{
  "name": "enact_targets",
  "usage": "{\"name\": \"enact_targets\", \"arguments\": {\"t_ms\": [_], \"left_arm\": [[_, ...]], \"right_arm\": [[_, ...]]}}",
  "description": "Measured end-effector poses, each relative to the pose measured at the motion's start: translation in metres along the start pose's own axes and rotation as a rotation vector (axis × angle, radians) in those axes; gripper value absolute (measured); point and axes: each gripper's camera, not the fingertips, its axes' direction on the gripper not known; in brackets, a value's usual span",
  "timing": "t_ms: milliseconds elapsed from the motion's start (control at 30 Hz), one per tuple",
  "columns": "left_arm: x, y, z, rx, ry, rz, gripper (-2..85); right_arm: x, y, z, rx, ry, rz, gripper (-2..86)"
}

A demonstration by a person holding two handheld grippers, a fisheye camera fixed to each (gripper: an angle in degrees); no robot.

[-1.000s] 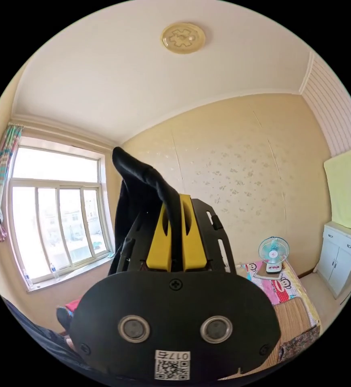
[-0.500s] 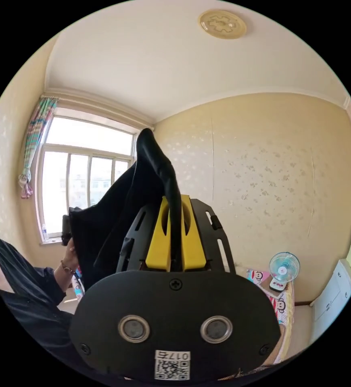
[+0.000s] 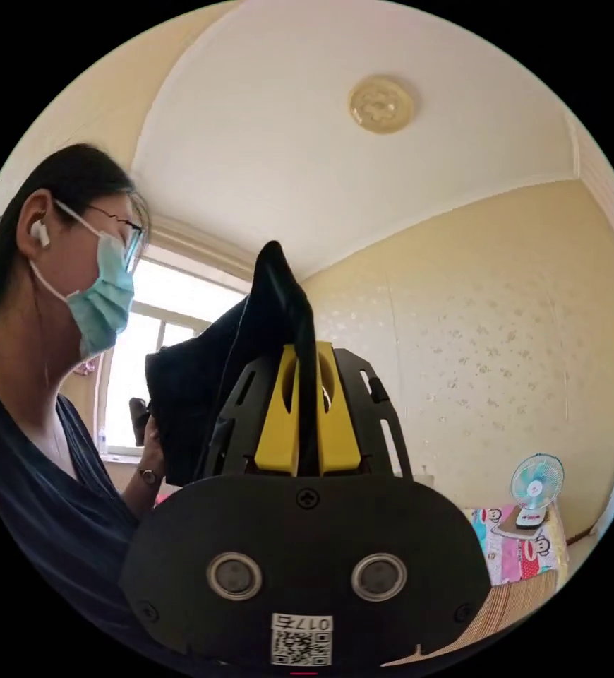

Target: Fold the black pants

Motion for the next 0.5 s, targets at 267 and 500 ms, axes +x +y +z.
{"name": "enact_targets", "arguments": {"t_ms": [267,500], "left_arm": [[0.071,-0.06,0.03,0.251,-0.37,0.396,3.7],[-0.093,-0.111,0.177,0.046,-0.371,0.256,3.8]], "right_arm": [[-0.019,-0.037,-0.045,0.327,0.203,-0.382,1.0],[0.155,-0.091,0.085,0.084,0.212,-0.353,2.0]]}}
